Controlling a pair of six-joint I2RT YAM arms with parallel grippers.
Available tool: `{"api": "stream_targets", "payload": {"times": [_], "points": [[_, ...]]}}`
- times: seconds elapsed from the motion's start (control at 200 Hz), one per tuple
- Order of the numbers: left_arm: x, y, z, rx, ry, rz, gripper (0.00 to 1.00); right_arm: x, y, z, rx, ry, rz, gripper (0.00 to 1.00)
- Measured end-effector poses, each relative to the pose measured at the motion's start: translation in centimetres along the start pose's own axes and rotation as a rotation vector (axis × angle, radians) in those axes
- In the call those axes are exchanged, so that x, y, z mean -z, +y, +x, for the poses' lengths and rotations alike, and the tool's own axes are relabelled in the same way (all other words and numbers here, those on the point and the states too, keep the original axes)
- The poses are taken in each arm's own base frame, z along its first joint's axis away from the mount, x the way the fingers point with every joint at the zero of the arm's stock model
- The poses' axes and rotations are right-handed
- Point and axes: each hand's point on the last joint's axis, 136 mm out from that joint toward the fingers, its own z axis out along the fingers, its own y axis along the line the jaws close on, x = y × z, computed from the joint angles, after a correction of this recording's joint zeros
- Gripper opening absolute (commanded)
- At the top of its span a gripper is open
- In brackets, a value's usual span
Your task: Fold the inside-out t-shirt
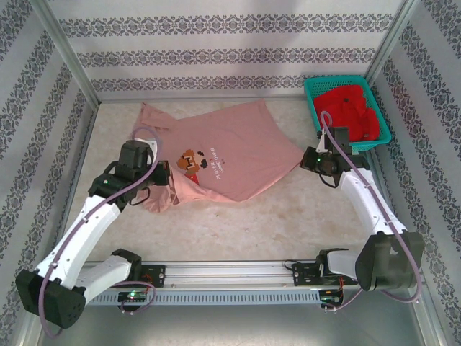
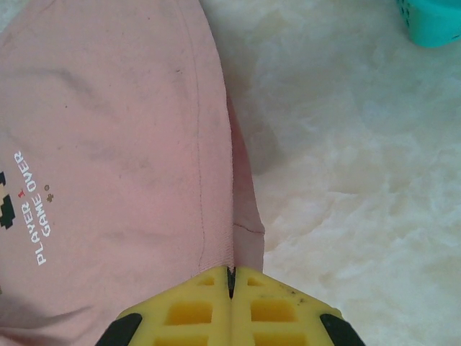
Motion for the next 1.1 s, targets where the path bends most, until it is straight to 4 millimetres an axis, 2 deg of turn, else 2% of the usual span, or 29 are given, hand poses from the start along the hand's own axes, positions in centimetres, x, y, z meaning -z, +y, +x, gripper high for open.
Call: {"api": "stream_targets", "payload": {"times": [0.095, 0.235, 0.3, 0.365, 0.46, 0.58, 0.68, 0.809, 0.939, 1.029, 1.099], "points": [[-0.6, -0.8, -0.1, 0.02, 0.004, 0.045, 0.0, -0.2, 0.1, -0.1, 0.001, 0.0, -0.007, 0.0], [-0.1, -1.1, -1.4, 0.027, -0.047, 0.054, 0.0, 0.2, 0.5, -0.5, 0.006, -0.018, -0.023, 0.0], [0.9, -1.0, -2.8, 0.024, -0.095, 0.033, 0.0, 1.3, 0.9, -1.1, 0.012, -0.046, -0.03, 0.0], [3.0, -1.0, -5.1, 0.008, -0.175, 0.006, 0.0, 3.5, 1.6, -2.3, 0.027, -0.107, -0.04, 0.0], [8.1, -1.4, -9.4, -0.03, -0.343, -0.031, 0.0, 8.6, 3.3, -5.1, 0.057, -0.258, -0.072, 0.0], [16.9, -1.9, -14.5, -0.077, -0.578, -0.087, 0.0, 16.8, 5.6, -8.1, 0.096, -0.486, -0.129, 0.0], [24.1, -2.1, -17.3, -0.106, -0.741, -0.134, 0.0, 24.1, 7.1, -9.3, 0.122, -0.655, -0.167, 0.0], [32.5, -2.3, -19.0, -0.139, -0.908, -0.176, 0.0, 32.8, 8.5, -9.6, 0.149, -0.834, -0.213, 0.0], [40.3, -2.9, -19.8, -0.159, -1.052, -0.186, 0.0, 40.3, 9.4, -8.4, 0.184, -0.972, -0.25, 0.0], [44.1, -3.2, -20.1, -0.167, -1.127, -0.184, 0.0, 44.4, 9.7, -7.3, 0.208, -1.049, -0.268, 0.0], [45.6, -3.5, -20.5, -0.176, -1.158, -0.185, 0.0, 46.6, 9.8, -6.5, 0.219, -1.087, -0.278, 0.0]]}}
